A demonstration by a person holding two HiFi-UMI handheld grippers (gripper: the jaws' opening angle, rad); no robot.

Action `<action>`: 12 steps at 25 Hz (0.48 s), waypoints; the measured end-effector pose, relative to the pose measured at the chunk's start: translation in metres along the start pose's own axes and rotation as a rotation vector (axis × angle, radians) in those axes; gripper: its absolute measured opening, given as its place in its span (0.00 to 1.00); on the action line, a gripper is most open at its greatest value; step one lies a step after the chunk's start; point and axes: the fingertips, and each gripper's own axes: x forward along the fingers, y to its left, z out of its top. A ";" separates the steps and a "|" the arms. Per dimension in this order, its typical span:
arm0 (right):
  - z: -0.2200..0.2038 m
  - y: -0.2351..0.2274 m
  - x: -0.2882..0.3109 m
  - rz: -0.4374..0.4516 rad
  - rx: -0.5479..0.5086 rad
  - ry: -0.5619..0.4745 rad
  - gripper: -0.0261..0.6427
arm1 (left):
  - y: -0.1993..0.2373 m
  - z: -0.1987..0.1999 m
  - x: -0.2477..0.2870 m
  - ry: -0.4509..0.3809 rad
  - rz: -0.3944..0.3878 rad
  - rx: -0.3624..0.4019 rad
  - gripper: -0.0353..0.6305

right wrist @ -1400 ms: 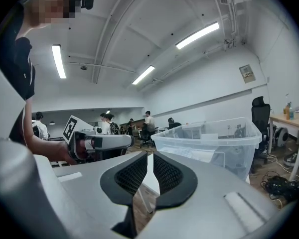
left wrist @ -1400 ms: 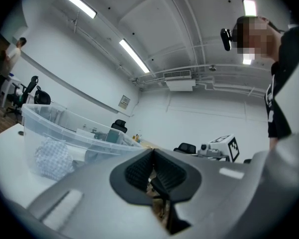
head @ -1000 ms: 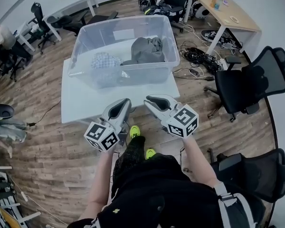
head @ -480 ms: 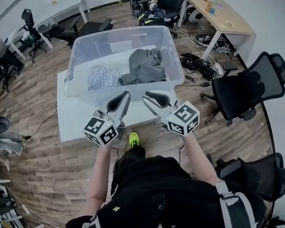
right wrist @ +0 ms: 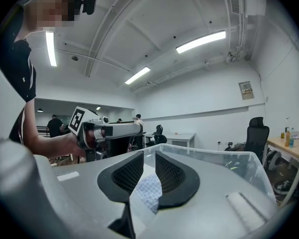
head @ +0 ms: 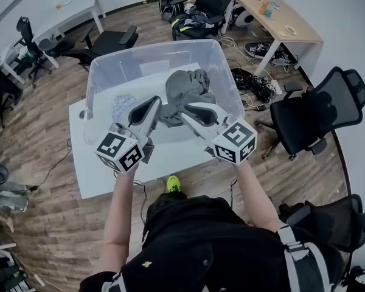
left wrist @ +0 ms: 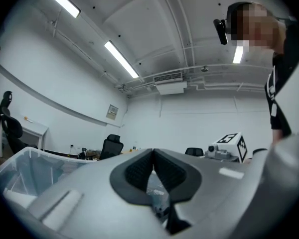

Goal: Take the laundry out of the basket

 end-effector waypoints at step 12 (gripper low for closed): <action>0.000 -0.057 0.061 -0.079 -0.041 0.063 0.16 | 0.075 0.001 0.022 -0.038 -0.021 -0.003 0.06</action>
